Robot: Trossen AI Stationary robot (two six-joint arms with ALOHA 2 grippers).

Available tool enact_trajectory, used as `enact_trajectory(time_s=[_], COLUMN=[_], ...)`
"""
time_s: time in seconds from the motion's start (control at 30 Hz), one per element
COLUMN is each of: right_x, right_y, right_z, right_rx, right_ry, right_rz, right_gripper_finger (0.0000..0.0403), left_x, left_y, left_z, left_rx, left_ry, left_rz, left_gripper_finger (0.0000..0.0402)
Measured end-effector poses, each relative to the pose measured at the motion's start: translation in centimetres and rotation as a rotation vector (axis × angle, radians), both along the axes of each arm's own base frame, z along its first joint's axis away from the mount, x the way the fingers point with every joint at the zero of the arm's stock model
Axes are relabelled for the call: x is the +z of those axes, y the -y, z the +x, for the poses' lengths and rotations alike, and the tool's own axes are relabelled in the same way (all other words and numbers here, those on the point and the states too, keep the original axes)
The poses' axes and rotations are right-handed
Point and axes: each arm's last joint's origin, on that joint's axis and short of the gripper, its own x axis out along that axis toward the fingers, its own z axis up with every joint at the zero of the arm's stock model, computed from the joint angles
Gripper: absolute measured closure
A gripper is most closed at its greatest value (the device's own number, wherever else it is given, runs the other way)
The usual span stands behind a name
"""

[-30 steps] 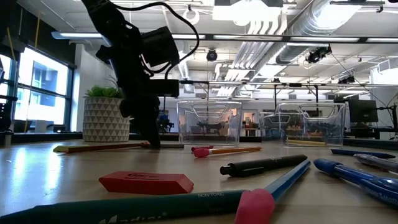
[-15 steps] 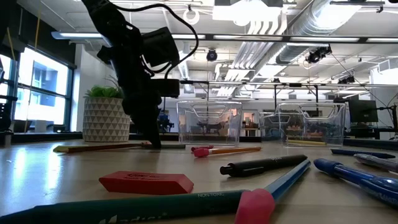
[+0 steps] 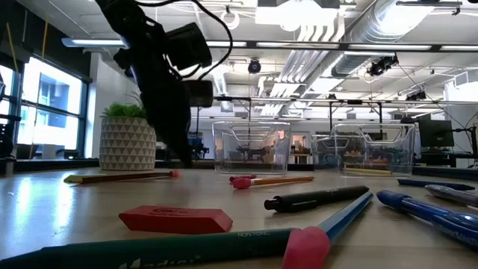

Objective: Sort crayons/erasers/pens/pencils in bins
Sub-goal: Put the gray crayon into the top left transparent bin

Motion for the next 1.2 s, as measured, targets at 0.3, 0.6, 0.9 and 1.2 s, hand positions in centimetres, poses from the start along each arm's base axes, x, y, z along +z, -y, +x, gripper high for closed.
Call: enact_trajectory(time_s=[0.3, 0.6, 0.9, 1.2], right_x=[0.0, 0.0, 0.1, 0.4], right_y=[0.1, 1.3, 3.5, 6.4], right_z=[0.1, 1.3, 3.4, 6.2], right_rx=[-0.040, -0.103, -0.191, -0.237], right_ry=[0.004, 0.002, 0.032, 0.105], right_rz=[0.016, 0.006, -0.041, -0.125], right_gripper_finger=[0.0304, 0.0304, 0.0304, 0.0304], left_x=[3.6, 7.4, 8.7, 9.8], left_y=[-0.1, -1.9, -5.5, -8.9], left_z=[0.3, 0.1, -0.8, -1.9], left_rx=[0.002, 0.059, 0.137, 0.179], left_ry=[0.215, 0.466, 0.576, 0.612], left_rz=[-0.008, 0.037, 0.133, 0.252], left_gripper_finger=[0.0396, 0.0397, 0.0397, 0.0397])
